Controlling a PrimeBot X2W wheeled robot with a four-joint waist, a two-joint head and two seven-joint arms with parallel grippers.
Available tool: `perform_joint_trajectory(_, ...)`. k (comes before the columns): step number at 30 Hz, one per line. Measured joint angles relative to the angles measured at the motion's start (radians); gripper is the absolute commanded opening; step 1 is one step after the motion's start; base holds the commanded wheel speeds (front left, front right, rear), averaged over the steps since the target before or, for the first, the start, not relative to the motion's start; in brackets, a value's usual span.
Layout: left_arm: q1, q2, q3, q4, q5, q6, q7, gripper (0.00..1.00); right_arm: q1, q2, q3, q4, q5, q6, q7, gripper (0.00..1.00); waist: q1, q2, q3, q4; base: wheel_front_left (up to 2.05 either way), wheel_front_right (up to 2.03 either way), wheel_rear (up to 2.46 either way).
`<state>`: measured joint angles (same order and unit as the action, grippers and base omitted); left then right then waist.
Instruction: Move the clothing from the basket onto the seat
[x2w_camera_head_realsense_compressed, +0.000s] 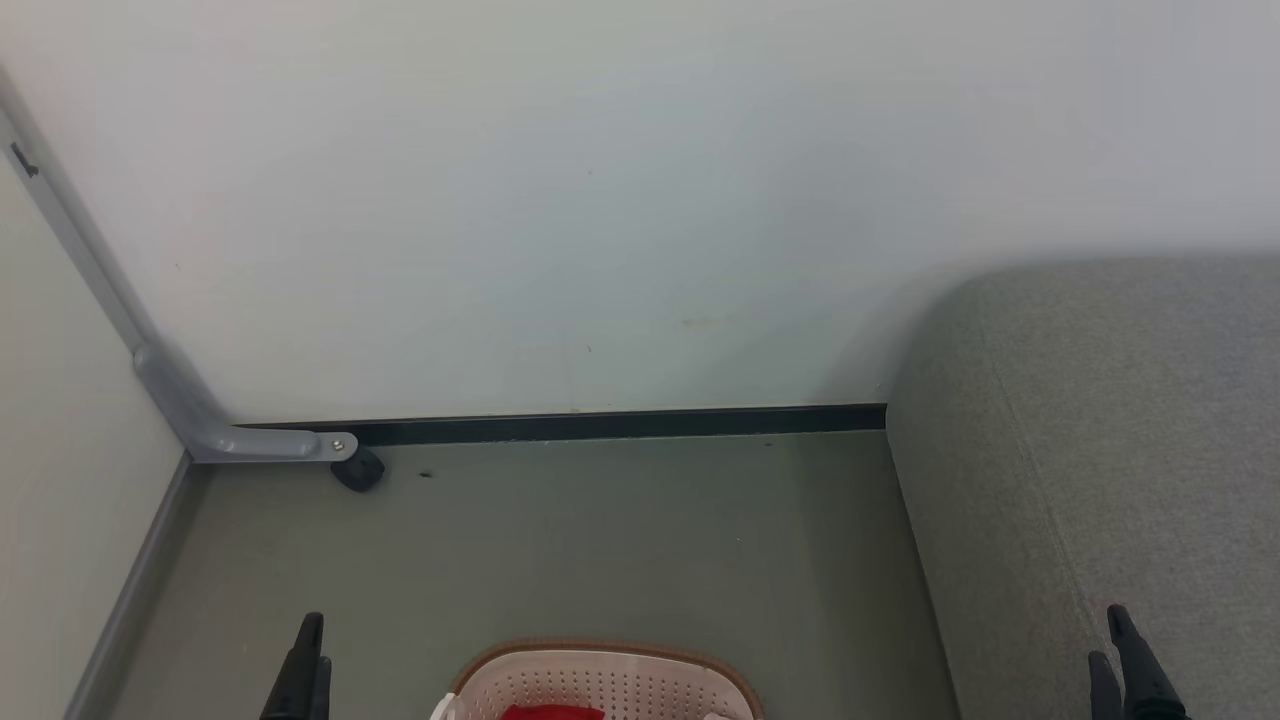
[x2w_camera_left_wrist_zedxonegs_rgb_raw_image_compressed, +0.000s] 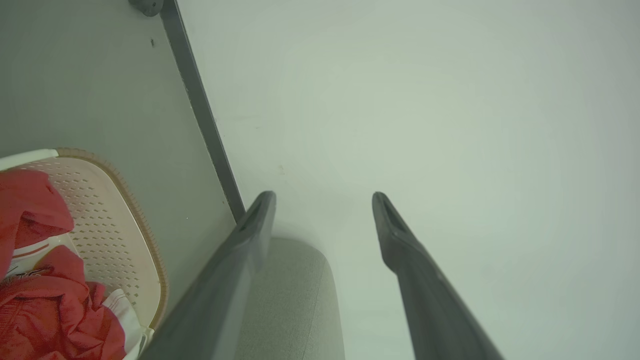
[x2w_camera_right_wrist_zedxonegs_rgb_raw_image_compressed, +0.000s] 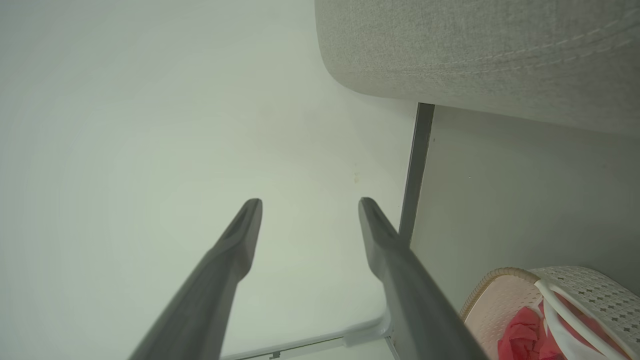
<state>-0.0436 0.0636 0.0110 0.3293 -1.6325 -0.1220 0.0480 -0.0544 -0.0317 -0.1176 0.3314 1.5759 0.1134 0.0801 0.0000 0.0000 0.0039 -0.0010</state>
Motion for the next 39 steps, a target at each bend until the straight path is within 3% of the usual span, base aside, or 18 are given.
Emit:
perform_joint_trajectory(10,-0.021,0.003,-0.025,0.000,0.056,0.000,-0.041,1.00,-0.023,-0.020,0.028,0.000,-0.070,0.000,-0.030,1.00,0.0000,0.0000,0.001,-0.002,0.00,0.00,0.00)
perform_joint_trajectory(22,-0.059,0.032,-0.079,0.018,0.248,0.010,-0.096,1.00,-0.044,-0.088,0.109,0.018,-0.283,-0.001,-0.101,1.00,0.0000,0.0000,0.000,-0.005,0.00,0.00,0.00)
perform_joint_trajectory(39,-0.082,0.058,-0.139,0.023,0.553,0.088,-0.153,1.00,-0.080,-0.156,0.229,0.039,-0.587,-0.062,-0.170,1.00,0.0000,0.0000,-0.010,-0.007,0.00,0.00,0.00)
